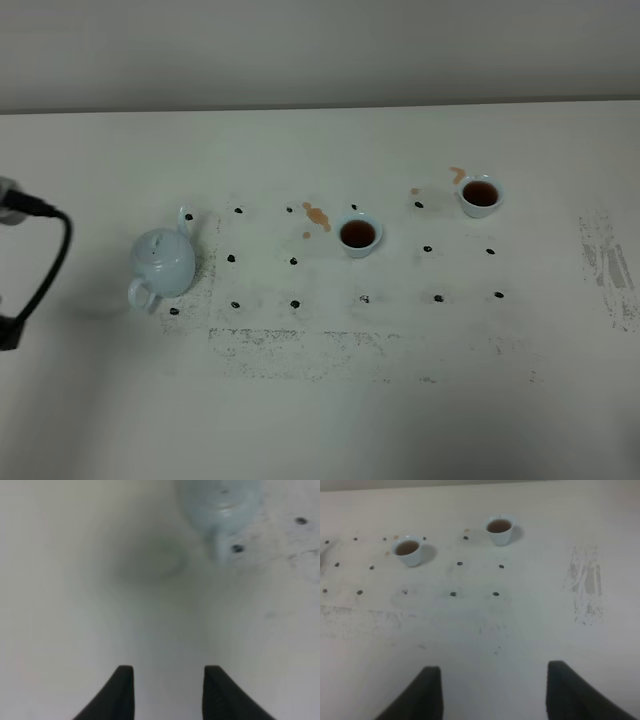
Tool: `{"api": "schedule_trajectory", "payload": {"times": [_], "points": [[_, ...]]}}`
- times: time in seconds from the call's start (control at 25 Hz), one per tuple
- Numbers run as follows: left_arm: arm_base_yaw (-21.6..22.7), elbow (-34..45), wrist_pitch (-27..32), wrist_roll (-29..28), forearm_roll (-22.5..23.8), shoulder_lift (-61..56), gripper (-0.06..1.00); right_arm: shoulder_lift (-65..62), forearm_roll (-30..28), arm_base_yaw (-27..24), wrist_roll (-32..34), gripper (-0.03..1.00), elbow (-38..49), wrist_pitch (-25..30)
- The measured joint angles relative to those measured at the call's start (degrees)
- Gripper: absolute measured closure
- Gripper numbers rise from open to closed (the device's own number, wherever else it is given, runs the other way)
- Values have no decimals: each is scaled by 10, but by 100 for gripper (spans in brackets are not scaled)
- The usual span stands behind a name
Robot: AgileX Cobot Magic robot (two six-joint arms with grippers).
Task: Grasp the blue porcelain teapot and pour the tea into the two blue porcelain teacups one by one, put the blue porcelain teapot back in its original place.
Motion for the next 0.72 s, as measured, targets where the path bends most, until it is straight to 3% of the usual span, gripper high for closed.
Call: {"api": "schedule_trajectory", "payload": {"times": [0.12,0.36,0.72], "points": [[60,29,50,11,7,-99,59,0,0,0,0,48,0,0],[116,82,98,19,-31,-259,59,0,0,0,0,48,0,0],[131,164,139,20,-88,-389,59,0,0,0,0,48,0,0]]}}
